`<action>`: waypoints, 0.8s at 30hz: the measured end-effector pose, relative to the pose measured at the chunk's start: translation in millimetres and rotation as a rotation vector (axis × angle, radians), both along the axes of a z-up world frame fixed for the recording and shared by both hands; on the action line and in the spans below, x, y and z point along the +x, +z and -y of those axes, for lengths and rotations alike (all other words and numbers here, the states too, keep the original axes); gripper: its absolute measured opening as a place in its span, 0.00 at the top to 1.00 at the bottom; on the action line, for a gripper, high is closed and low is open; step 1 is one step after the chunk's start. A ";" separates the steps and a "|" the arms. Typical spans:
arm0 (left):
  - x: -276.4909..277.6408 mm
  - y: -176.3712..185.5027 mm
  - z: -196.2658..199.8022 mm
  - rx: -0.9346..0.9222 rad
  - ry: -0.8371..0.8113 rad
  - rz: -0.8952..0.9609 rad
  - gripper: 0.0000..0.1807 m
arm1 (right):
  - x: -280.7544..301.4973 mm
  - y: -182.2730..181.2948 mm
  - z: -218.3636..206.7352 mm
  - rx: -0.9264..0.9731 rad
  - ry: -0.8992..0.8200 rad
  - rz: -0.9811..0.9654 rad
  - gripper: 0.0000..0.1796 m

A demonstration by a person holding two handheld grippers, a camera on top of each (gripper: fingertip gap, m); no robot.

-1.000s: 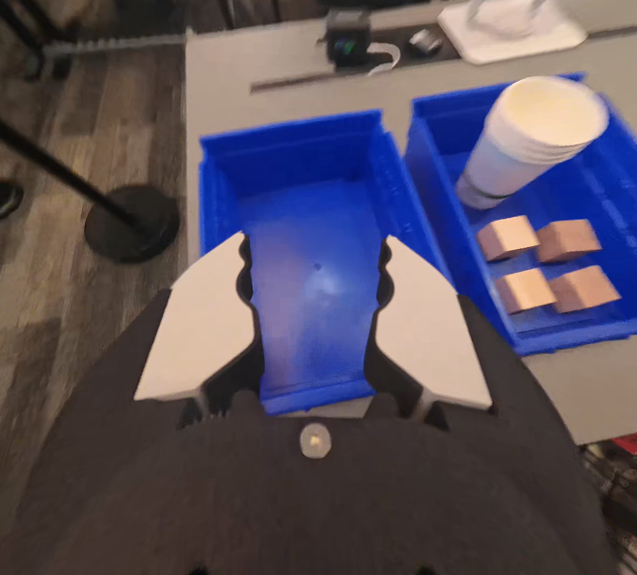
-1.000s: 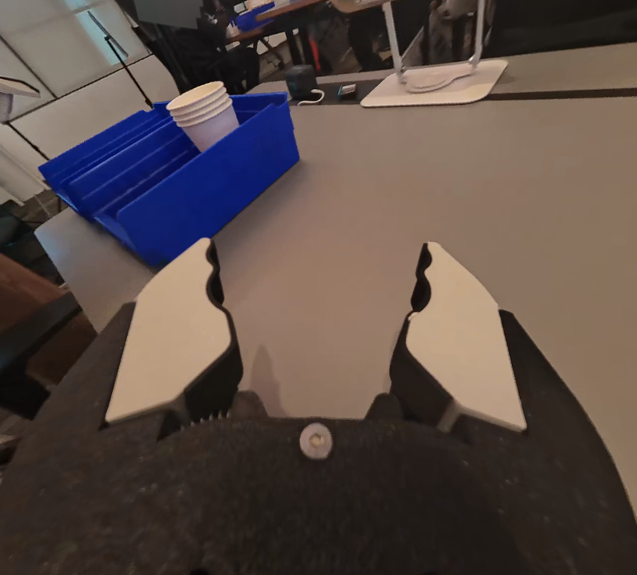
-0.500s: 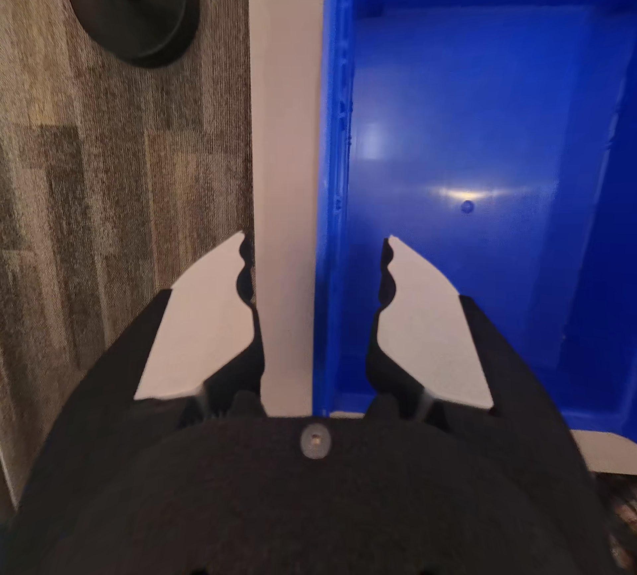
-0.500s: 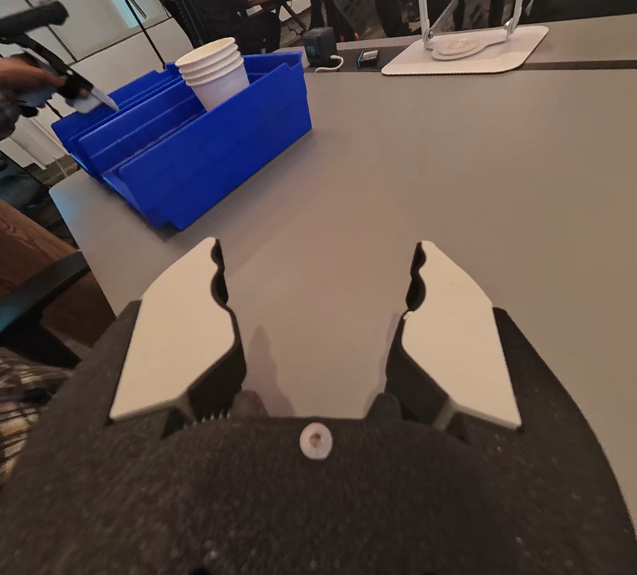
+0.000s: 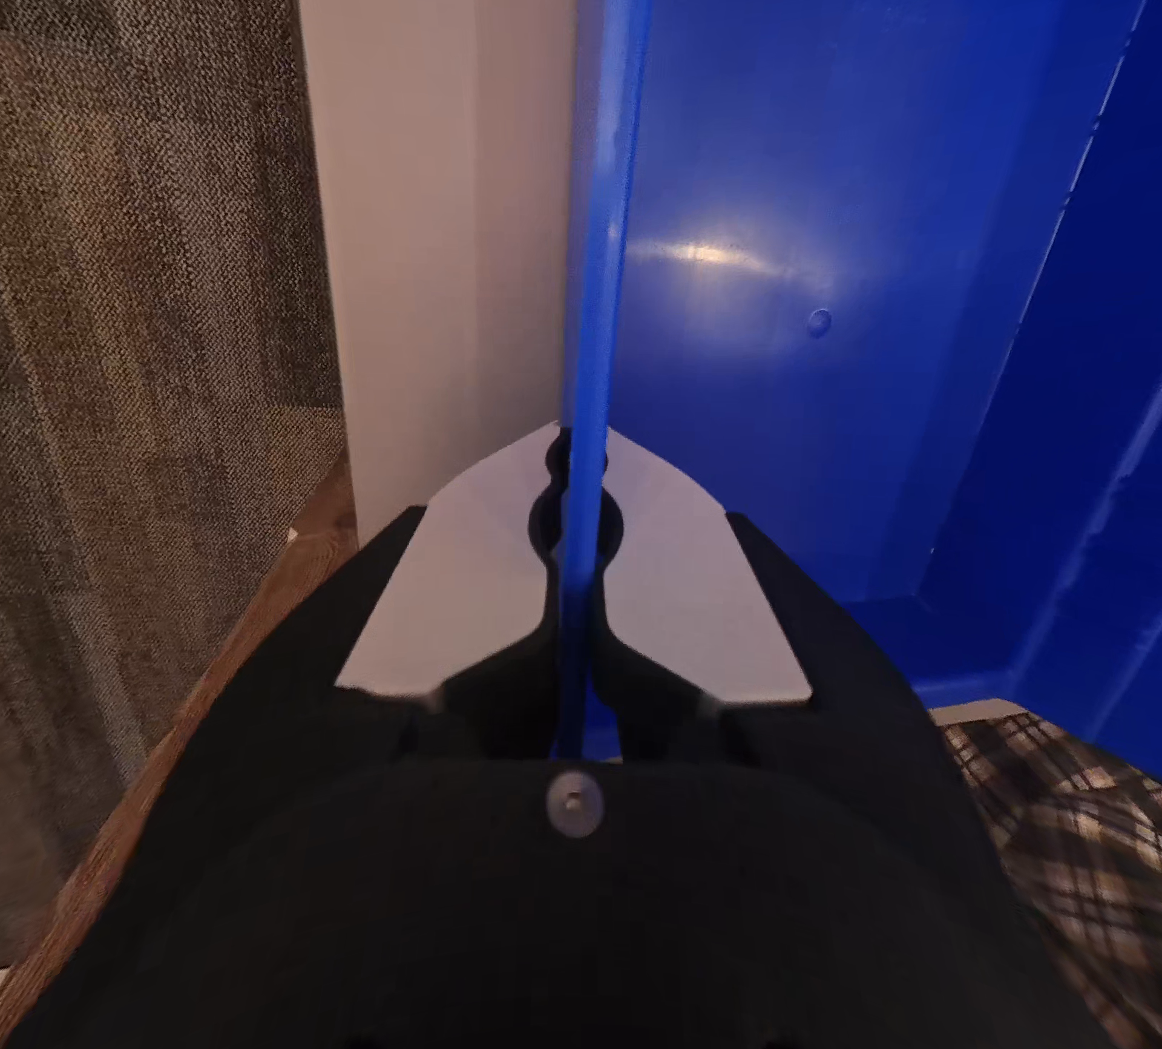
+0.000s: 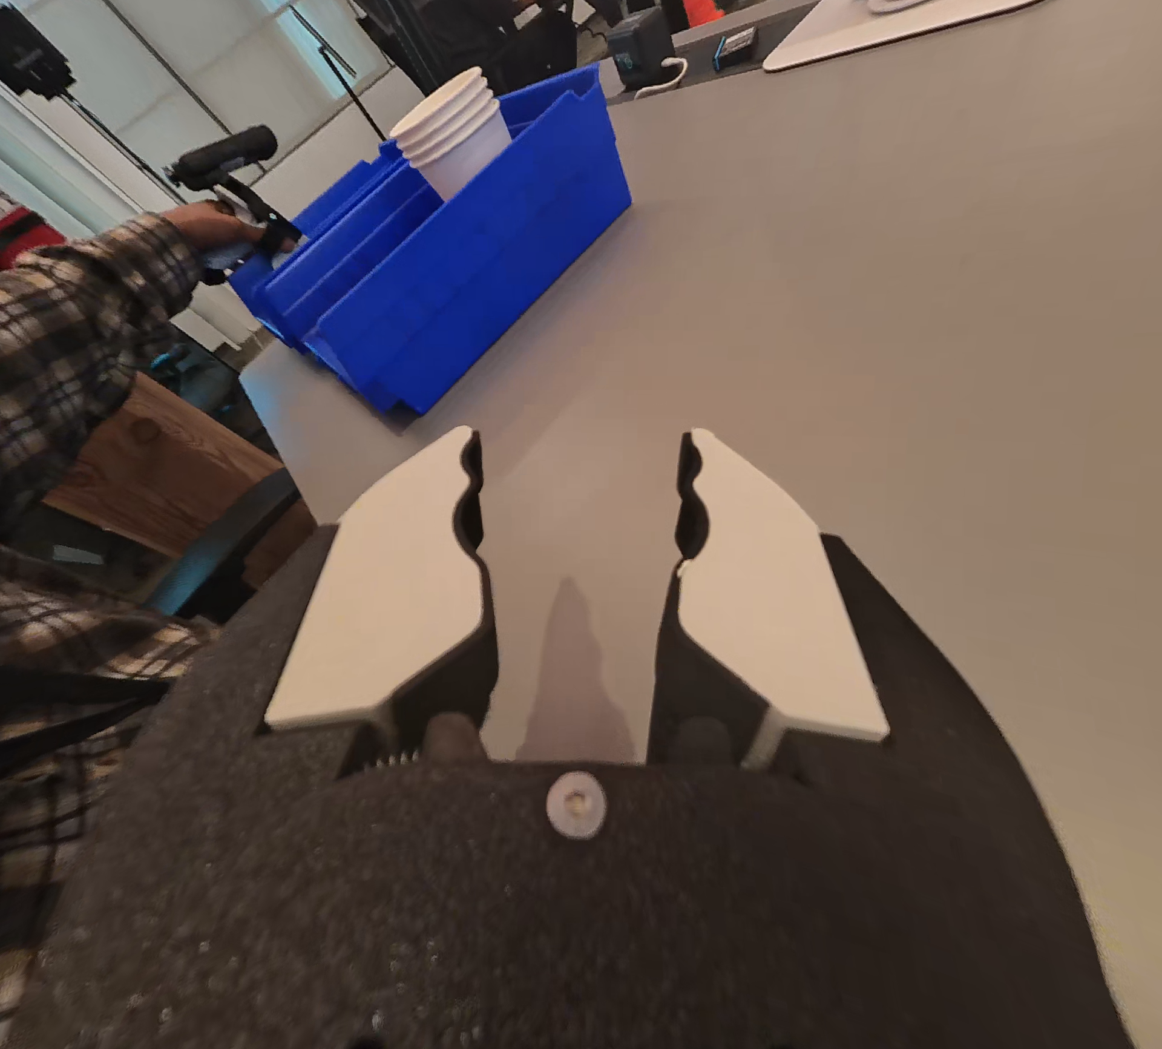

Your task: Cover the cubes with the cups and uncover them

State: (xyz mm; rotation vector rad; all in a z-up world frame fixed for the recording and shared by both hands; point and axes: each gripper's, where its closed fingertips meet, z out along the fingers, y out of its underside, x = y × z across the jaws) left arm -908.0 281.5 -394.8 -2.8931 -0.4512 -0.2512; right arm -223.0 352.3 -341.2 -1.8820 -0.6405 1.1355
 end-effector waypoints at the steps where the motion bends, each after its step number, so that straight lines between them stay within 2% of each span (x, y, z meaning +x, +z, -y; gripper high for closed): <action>1: -2.6 0.7 3.0 0.001 0.013 -0.002 0.98 | 0.0 0.4 2.4 -0.008 0.007 -0.008 0.68; 6: -16.2 15.2 18.5 0.058 0.120 0.027 0.98 | 4.5 4.7 7.3 -0.001 0.008 -0.011 0.70; 12: -13.5 54.5 23.6 0.173 0.242 0.162 0.98 | 1.4 6.3 10.8 -0.019 0.026 -0.037 0.71; 18: -3.4 110.7 14.9 0.183 0.183 0.085 0.98 | -1.4 9.9 15.7 -0.016 0.042 -0.028 0.72; 24: 49.3 176.8 -26.3 0.225 0.036 0.042 0.98 | 0.7 17.8 19.1 -0.017 0.038 -0.029 0.72</action>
